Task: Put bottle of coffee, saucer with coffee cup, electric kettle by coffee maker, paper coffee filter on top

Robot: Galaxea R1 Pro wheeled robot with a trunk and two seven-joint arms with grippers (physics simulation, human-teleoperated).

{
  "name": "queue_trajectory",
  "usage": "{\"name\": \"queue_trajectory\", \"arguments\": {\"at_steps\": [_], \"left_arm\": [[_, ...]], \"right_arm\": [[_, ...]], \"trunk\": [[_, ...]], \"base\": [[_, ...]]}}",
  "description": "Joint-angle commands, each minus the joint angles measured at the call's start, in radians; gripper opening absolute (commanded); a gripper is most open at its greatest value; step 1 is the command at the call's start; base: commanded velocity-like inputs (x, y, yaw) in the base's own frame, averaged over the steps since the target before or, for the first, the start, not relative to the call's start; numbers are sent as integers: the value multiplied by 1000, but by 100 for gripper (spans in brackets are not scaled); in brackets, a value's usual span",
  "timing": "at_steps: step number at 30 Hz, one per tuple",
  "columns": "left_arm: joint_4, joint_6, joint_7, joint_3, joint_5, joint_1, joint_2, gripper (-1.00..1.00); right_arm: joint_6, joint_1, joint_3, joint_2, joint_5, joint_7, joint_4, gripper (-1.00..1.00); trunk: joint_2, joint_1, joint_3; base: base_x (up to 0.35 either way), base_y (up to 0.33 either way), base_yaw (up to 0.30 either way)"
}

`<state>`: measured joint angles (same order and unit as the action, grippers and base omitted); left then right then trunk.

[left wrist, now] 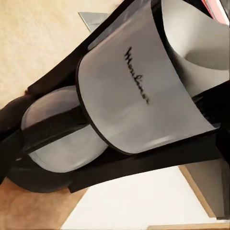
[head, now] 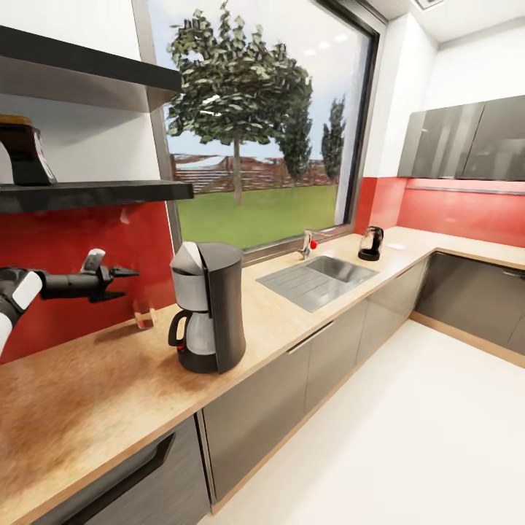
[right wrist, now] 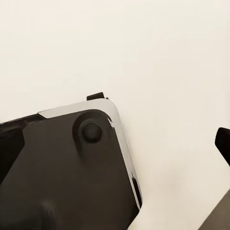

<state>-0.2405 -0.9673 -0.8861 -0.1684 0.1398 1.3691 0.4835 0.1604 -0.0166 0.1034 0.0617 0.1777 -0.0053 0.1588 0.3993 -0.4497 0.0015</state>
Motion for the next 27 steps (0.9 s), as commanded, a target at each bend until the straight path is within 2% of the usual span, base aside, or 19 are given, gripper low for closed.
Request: {"name": "queue_trajectory", "arguments": {"at_steps": [1,3,4,7,10,12,17,18,20,22,23,25,27], "left_arm": [[-31,-4,1,1,4,-27,0,100],[-65,-2,1,3,3,-56,0,100],[-109,0,0,5,2,-90,-1,100],[-317,57,-1,22,1,-259,-6,100],[-398,94,-4,24,2,-320,-7,100],[-464,118,-7,24,7,-381,-8,100],[-542,130,-8,21,10,-460,-6,100],[-574,146,-8,20,11,-496,-5,100],[-596,196,-9,20,11,-531,-5,100],[-609,273,-10,19,13,-573,-6,100],[-613,336,-42,17,15,-614,-6,100],[-613,349,-70,12,16,-631,-5,100],[-614,363,-113,-20,16,-651,-4,100]], "right_arm": [[4,0,1,0,8,1,-1,100],[4,0,1,1,8,1,-1,100],[4,0,1,0,8,1,-1,100],[4,0,1,0,8,1,0,100],[5,0,1,0,8,1,1,100],[9,0,1,1,8,1,1,100],[38,0,1,1,8,1,0,100],[47,0,1,1,8,1,-1,100],[50,0,1,0,8,1,0,100],[52,0,1,0,8,1,0,100],[53,0,2,0,8,1,0,100],[53,0,2,0,8,1,1,100],[53,0,2,0,8,1,1,100]], "trunk": [[1,0,0],[1,0,0],[1,0,0],[1,0,0],[1,0,0],[1,0,0],[1,0,0],[1,0,0],[1,0,0],[1,0,0],[1,0,0],[1,0,0],[1,0,0]], "base": [[0,0,0],[0,0,0],[0,0,0],[0,0,0],[0,0,0],[0,0,0],[0,0,0],[0,0,0],[0,0,0],[0,0,0],[0,0,0],[0,0,0],[0,0,0]]}}
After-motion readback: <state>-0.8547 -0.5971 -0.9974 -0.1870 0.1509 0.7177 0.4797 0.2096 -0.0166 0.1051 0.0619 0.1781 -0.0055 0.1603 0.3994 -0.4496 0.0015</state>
